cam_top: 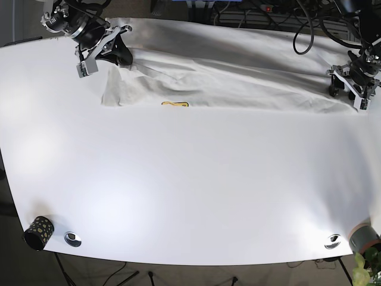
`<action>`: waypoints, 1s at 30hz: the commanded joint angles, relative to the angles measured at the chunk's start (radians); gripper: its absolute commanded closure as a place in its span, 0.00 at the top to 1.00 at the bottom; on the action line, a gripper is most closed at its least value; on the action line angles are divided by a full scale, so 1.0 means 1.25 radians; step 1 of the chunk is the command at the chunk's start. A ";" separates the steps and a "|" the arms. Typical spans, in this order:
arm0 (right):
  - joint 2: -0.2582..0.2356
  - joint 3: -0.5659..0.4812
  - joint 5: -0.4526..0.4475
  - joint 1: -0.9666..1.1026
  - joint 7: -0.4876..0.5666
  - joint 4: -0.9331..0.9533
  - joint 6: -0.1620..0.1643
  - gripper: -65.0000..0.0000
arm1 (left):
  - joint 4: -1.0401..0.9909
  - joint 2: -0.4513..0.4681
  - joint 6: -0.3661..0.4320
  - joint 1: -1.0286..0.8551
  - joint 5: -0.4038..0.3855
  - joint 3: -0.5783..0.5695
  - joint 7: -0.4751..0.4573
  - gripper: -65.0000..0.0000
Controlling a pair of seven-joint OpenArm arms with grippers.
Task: Fold the T-shirt properly
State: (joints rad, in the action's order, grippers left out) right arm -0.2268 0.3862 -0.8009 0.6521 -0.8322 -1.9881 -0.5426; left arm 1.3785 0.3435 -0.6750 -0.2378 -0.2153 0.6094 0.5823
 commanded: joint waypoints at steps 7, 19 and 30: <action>-0.014 0.025 0.074 0.020 -0.001 -0.003 0.003 0.49 | 0.086 0.006 0.001 -0.001 0.011 0.003 0.013 0.58; -0.029 -0.033 -0.106 -0.020 -0.004 -0.006 -0.006 0.68 | 0.226 0.008 0.001 -0.002 -0.204 0.075 0.157 0.59; -0.047 -0.232 0.013 -0.078 -0.001 0.011 0.001 0.68 | 0.188 0.007 0.001 -0.001 -0.161 0.097 0.205 0.59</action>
State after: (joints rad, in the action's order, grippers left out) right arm -0.2821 0.1112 -0.8070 0.5514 -0.8501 -1.9598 -0.5331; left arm 1.6276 0.3325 -0.6746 -0.2428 -0.4370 0.7265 0.8471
